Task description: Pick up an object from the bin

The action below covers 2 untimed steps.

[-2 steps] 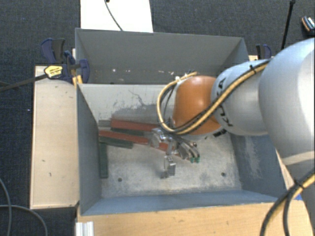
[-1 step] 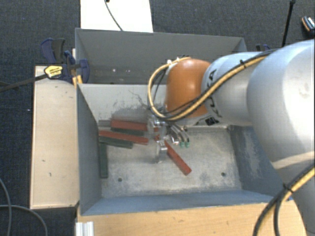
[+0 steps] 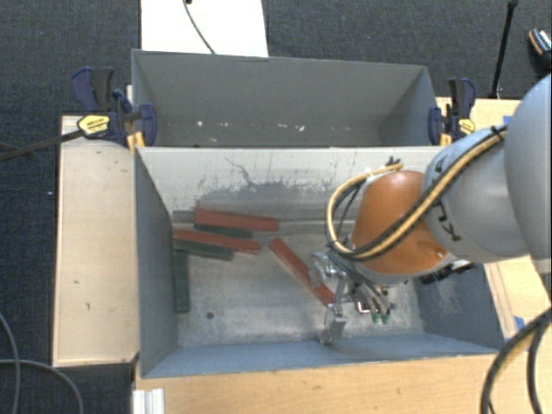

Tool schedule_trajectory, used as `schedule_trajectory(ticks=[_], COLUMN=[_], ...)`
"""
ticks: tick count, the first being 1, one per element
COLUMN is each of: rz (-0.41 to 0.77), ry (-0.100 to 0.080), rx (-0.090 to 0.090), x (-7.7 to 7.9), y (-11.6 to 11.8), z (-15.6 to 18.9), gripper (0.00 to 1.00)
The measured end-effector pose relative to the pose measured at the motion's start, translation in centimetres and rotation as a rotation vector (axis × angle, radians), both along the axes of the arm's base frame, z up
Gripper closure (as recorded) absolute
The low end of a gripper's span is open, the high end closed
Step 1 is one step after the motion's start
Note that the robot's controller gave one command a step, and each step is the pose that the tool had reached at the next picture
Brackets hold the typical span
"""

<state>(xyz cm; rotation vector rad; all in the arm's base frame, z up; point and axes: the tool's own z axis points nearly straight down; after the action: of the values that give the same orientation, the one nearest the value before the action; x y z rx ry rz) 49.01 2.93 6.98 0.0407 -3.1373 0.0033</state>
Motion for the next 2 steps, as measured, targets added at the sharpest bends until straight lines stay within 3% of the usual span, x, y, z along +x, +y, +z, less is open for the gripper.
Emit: schedule_trajectory(ticks=[1, 2], rz=[-0.025, -0.022], ry=[-0.014, -0.007], rx=[0.001, 0.002], x=[7.37, 7.03], y=[-2.9, -2.69], z=[0.96, 0.86], gripper=[0.0, 1.0])
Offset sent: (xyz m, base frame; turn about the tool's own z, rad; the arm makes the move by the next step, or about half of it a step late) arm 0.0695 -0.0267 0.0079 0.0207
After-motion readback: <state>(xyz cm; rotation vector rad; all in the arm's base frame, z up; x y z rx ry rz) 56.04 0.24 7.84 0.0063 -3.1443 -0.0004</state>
